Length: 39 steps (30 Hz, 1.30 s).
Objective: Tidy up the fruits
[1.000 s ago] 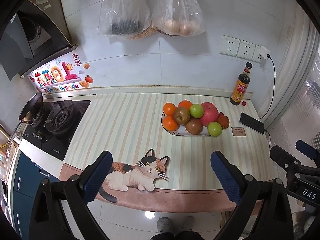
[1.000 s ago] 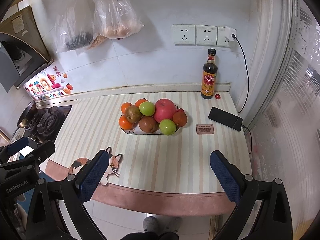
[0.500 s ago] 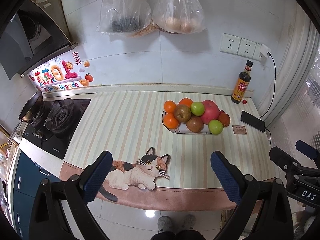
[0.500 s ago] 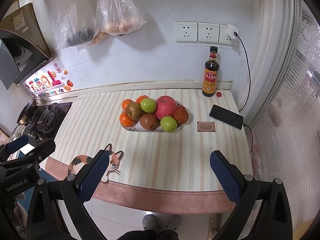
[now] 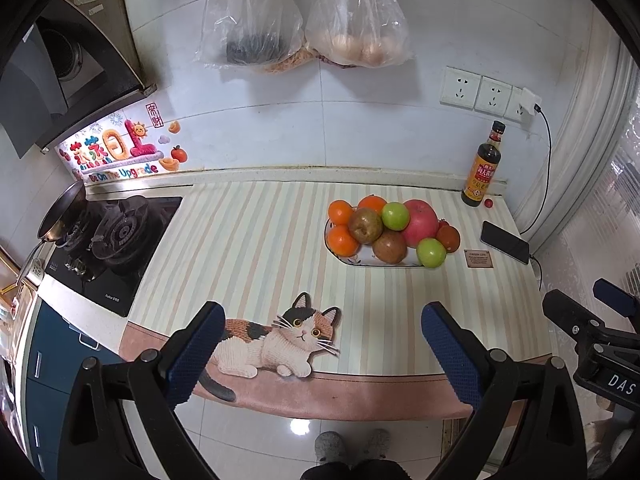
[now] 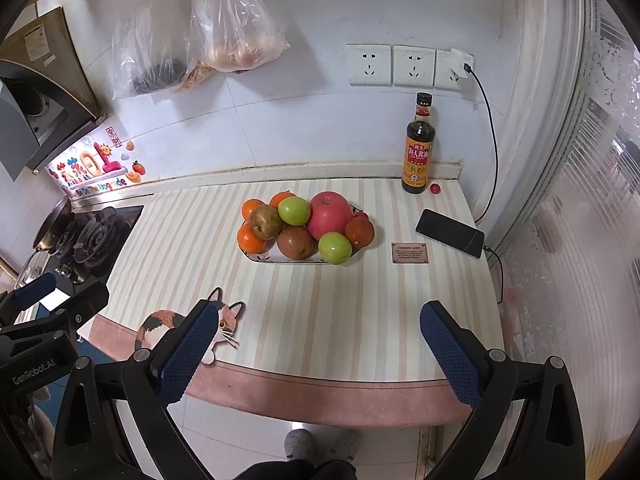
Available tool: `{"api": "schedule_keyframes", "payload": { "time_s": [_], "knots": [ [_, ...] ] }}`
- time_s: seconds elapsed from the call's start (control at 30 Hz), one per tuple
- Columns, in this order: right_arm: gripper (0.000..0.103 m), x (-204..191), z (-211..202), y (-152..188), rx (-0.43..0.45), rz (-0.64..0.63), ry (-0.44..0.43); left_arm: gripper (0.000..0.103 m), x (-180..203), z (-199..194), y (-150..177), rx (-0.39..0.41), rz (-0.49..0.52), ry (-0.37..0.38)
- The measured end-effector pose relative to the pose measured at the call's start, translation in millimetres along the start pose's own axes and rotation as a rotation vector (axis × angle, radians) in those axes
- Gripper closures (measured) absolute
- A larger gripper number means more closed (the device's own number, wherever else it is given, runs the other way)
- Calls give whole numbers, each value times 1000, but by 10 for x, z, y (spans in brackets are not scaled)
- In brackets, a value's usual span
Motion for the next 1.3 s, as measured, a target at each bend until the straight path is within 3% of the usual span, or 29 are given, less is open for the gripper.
{"api": "schedule_keyframes", "payload": {
  "time_s": [1.3],
  "knots": [
    [0,-31,-145,76,11,6,-7,2,26,-81,-11,7,0,5]
  ]
}}
Point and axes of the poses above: each gripper's, at about its wrist camera, not at the fingertips, and z roughly the way its jaws point, x to its right, y to its underside, the point moved 5 cm from there along z, roughly the way its jaws point
